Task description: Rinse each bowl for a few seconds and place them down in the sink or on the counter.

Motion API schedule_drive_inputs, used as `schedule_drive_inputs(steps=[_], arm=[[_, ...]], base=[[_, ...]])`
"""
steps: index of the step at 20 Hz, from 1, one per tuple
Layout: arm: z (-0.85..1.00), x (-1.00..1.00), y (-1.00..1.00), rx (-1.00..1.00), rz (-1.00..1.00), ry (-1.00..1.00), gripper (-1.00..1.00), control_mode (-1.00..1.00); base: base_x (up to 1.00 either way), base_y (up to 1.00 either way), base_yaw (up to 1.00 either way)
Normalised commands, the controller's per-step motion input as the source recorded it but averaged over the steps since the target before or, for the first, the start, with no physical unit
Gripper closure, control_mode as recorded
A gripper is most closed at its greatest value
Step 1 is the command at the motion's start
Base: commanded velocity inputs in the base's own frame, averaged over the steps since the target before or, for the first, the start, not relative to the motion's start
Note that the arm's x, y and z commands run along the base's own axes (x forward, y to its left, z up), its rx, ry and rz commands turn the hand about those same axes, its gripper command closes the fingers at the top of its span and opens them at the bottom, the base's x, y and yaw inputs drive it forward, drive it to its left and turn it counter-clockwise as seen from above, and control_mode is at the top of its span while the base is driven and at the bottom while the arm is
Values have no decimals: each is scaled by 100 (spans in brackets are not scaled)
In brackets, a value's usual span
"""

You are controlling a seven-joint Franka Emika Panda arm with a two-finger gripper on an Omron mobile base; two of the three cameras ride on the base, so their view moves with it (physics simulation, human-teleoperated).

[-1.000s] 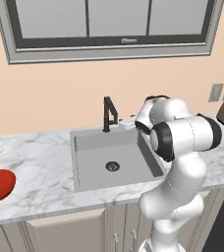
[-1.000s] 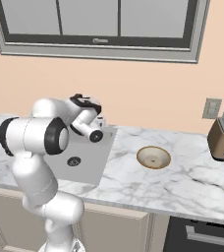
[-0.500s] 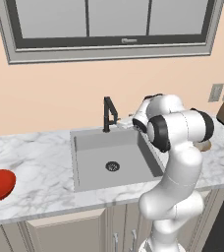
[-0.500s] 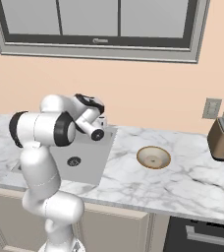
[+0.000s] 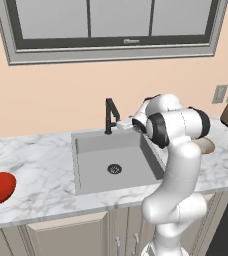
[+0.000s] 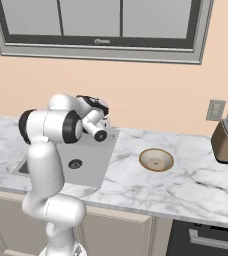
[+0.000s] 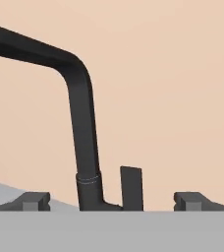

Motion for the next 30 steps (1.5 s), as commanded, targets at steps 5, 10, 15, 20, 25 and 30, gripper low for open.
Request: schedule_drive_inputs(steps=[5,10,15,20,25,30], arm=[[-12,29,0,0,0,0,-100,-100],[-12,30,0,0,0,0,-100,-100],[-12,30,1,0,0,0,-100,-100],[-13,30,0,0,0,0,-100,-100],[-12,31,0,0,0,0,-100,-100],[-12,30,0,0,0,0,-100,-100]], base=[[0,0,0],[0,0,0],[0,0,0],[0,0,0],[0,0,0],[0,0,0]])
